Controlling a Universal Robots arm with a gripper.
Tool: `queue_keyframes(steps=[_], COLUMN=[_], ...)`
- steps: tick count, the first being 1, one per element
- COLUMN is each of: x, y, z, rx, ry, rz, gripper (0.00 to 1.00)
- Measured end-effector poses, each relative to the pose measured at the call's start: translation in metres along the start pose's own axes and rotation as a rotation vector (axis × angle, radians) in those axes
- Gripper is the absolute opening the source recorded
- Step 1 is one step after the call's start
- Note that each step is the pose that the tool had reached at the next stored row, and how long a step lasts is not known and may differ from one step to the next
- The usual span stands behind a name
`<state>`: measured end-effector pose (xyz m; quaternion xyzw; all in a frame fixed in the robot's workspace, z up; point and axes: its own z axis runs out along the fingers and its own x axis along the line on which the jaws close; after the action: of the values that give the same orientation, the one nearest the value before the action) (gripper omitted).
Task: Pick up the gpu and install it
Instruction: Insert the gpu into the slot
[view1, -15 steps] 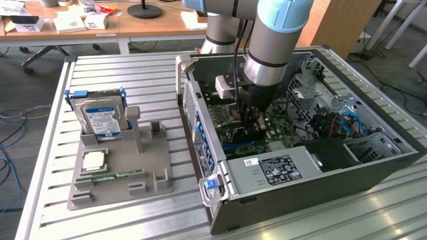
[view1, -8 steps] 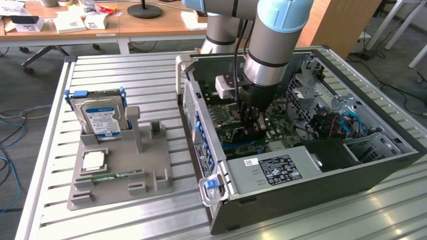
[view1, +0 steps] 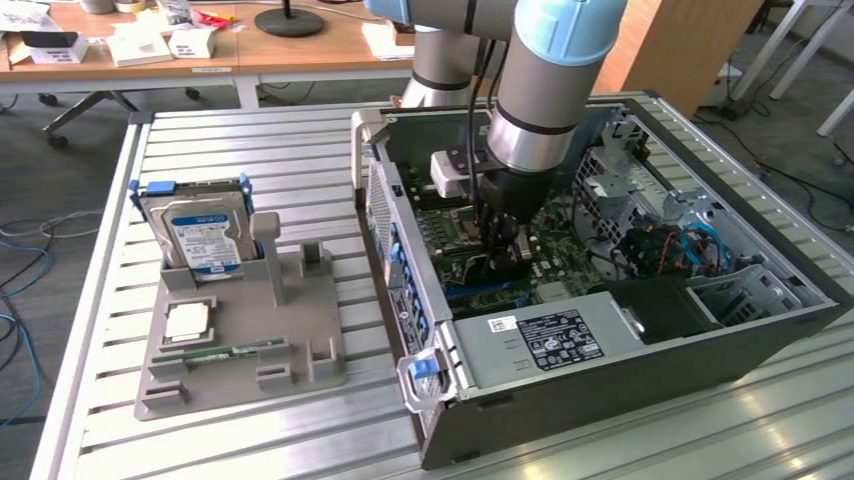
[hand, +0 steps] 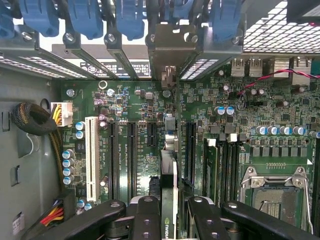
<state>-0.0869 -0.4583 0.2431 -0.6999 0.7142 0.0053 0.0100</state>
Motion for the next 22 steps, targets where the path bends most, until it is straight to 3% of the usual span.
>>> queue_keyframes(steps=[22], x=[0.0000], y=[0.0002], z=[0.0000], rx=[-0.0007], ry=[-0.0002], rz=[0.004], gripper=[0.26])
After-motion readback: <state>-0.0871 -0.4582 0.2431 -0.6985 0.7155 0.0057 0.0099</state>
